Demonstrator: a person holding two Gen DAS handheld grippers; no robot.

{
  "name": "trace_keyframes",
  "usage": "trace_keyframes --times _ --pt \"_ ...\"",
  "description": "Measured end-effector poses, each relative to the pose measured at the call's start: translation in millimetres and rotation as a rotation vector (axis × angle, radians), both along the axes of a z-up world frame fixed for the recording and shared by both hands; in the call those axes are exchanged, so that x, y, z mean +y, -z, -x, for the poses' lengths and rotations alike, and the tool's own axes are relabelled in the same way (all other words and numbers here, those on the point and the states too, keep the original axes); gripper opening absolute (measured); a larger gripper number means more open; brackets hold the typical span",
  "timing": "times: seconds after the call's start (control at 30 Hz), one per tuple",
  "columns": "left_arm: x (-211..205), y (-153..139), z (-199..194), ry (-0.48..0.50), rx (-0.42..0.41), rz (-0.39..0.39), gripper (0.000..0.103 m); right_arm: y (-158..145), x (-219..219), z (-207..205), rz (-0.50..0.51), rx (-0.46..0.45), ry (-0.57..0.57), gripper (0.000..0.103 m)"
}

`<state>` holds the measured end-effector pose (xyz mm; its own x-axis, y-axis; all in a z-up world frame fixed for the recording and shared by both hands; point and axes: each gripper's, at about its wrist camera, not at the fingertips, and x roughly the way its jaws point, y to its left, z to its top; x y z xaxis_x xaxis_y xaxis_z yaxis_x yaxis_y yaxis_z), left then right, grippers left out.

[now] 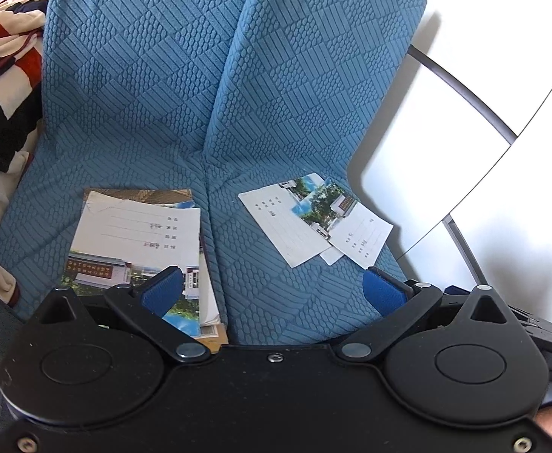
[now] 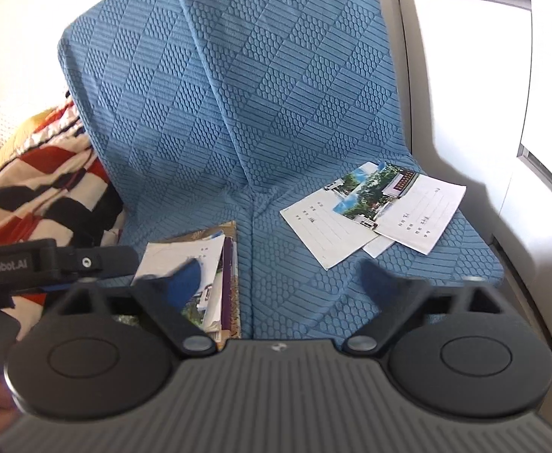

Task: Organize objects
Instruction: 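Withdraw both tools upward from the book stack, then move the left tool toward the remaining photo booklets on the seat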

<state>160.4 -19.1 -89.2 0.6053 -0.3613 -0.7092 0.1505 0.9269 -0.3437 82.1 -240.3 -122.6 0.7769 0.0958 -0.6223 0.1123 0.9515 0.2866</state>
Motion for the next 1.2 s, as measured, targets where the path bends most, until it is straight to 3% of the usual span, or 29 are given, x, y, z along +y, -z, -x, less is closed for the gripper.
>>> trace_keyframes --times 0.63,1.2 --pt "-57.5 17.4 -16.5 0.048 0.034 0.018 0.102 19.3 -55.9 5.8 -0.041 0.026 0.088 0.093" --pt "-102.7 34.9 -41.5 0.085 0.058 -0.017 0.101 44.1 -108.1 8.5 -0.086 0.044 0.194 0.093"
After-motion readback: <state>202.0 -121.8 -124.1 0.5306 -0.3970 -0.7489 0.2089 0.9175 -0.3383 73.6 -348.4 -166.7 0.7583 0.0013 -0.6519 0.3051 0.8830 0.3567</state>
